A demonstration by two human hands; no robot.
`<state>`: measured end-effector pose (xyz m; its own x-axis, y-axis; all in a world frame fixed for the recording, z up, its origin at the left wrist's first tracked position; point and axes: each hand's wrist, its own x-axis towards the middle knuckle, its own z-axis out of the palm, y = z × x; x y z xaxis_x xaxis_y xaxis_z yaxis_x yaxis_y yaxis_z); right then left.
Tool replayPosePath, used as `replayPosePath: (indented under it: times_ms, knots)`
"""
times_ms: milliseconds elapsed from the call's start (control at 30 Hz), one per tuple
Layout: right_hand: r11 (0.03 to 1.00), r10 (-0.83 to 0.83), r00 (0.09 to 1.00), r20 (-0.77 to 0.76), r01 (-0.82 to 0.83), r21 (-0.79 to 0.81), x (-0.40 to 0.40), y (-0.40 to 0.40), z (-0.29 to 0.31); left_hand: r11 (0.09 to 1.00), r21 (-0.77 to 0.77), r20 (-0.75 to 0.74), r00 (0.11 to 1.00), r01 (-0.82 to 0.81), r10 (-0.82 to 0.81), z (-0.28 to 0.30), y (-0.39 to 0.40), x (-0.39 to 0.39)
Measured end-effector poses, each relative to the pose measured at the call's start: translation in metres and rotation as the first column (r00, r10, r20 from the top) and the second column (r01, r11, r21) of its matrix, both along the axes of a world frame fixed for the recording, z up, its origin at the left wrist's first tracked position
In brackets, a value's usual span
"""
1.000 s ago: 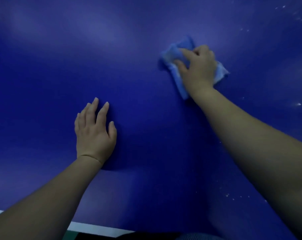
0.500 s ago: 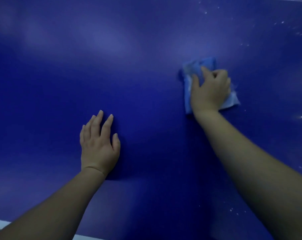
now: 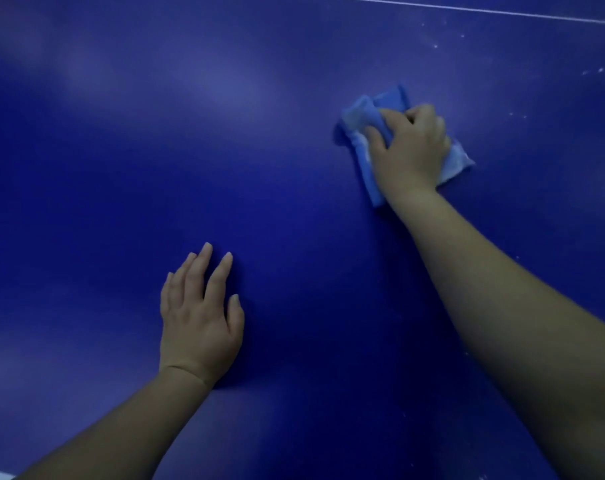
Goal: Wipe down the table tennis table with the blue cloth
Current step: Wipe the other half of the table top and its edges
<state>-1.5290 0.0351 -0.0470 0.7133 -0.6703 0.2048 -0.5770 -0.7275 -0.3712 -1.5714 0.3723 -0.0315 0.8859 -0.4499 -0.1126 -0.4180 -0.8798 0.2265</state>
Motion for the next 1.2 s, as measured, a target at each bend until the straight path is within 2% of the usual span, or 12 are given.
replayPosePath:
  times_ms: [100, 267, 467, 567, 667, 800, 867, 933, 1033, 1100, 1133, 1200]
  knots:
    - [0.998, 0.068, 0.996, -0.054, -0.068, -0.01, 0.049, -0.034, 0.009, 1.0, -0.008, 0.011, 1.0, -0.001, 0.001, -0.001, 0.0, 0.0]
    - [0.939, -0.34, 0.94, 0.03, 0.338, 0.06, 0.051, -0.047, -0.001, 1.0, -0.001, 0.017, 1.0, 0.01, -0.01, -0.003, 0.0, 0.0]
    - [0.969, 0.246, 0.967, -0.066, -0.244, 0.029, 0.102, -0.041, 0.013, 1.0, 0.006, 0.011, 1.0, 0.014, -0.014, -0.003, 0.001, -0.001]
    - [0.998, -0.033, 0.997, -0.065, 0.036, 0.044, 0.113, -0.084, 0.015, 1.0, 0.008, 0.015, 1.0, 0.014, -0.015, -0.004, 0.0, 0.0]
    - [0.921, -0.381, 0.924, -0.005, 0.38, 0.085, 0.09, -0.069, 0.002, 1.0, 0.004, 0.008, 1.0, 0.016, -0.016, -0.003, -0.001, -0.001]
    - [0.998, 0.029, 0.998, -0.057, -0.026, 0.061, 0.118, -0.03, 0.005, 1.0, 0.007, 0.012, 1.0, 0.02, -0.02, -0.005, -0.003, -0.002]
    - [0.961, 0.274, 0.955, -0.111, -0.268, 0.059, 0.152, -0.037, 0.015, 1.0, 0.002, 0.021, 0.999, 0.024, -0.024, -0.007, -0.002, -0.002]
    - [0.938, 0.346, 0.927, -0.146, -0.34, 0.065, 0.175, -0.059, 0.02, 1.0, 0.0, 0.031, 0.999, 0.028, -0.028, -0.008, -0.001, -0.002]
    - [0.998, -0.042, 0.995, -0.088, 0.046, 0.043, 0.167, -0.097, 0.015, 1.0, 0.004, 0.029, 0.999, 0.029, -0.029, -0.007, -0.002, -0.001]
    - [0.926, -0.365, 0.93, -0.045, 0.367, 0.083, 0.148, -0.098, 0.006, 1.0, 0.008, 0.026, 0.999, 0.028, -0.029, -0.005, -0.002, -0.001]
    - [0.907, -0.408, 0.912, -0.039, 0.409, 0.094, 0.145, -0.088, 0.003, 1.0, 0.009, 0.024, 0.999, 0.027, -0.027, -0.005, -0.001, -0.001]
    - [0.973, -0.227, 0.973, -0.038, 0.228, 0.038, 0.153, -0.064, 0.004, 1.0, 0.011, 0.018, 0.999, 0.027, -0.027, -0.004, -0.001, -0.001]
